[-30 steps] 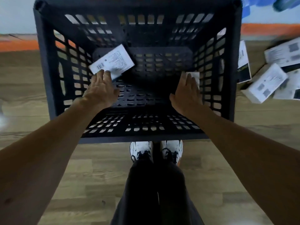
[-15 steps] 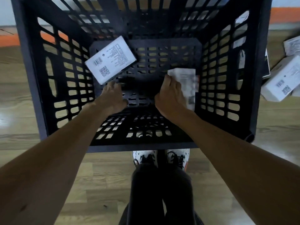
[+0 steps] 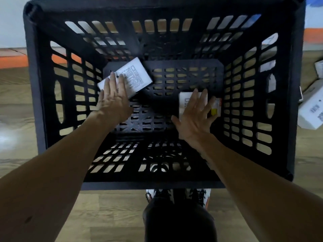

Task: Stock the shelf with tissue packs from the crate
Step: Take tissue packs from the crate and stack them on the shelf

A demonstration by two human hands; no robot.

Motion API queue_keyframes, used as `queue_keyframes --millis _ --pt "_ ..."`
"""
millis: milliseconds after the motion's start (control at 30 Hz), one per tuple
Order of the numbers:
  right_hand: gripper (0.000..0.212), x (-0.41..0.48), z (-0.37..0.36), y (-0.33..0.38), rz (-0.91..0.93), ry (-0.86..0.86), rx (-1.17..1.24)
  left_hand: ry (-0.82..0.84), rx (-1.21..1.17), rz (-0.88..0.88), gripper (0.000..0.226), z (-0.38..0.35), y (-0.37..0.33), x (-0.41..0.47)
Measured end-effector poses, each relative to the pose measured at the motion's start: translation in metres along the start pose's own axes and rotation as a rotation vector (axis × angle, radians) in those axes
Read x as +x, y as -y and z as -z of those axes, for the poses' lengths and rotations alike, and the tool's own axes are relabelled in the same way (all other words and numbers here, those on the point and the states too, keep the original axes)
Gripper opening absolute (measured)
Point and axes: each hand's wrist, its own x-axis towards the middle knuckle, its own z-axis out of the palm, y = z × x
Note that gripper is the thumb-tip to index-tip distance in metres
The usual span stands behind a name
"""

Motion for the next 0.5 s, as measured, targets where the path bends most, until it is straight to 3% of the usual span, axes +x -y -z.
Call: queue_keyframes --millis 200,367,500 --pt "0.092 0.025 -0.03 0.005 0.018 -0.101 -0.118 -0.036 0.079 -0.068 0.116 -0.012 0.002 0.036" --pt "0.077 0.03 -0.035 0.0 0.058 -0.133 -0.143 -0.197 0.207 -0.063 0.092 -0.021 0.002 0.042" --pt "0.079 0.024 -0.023 -0.008 0.142 -0.182 -0.176 -0.172 0.264 -0.035 0.088 -0.02 -0.011 0.019"
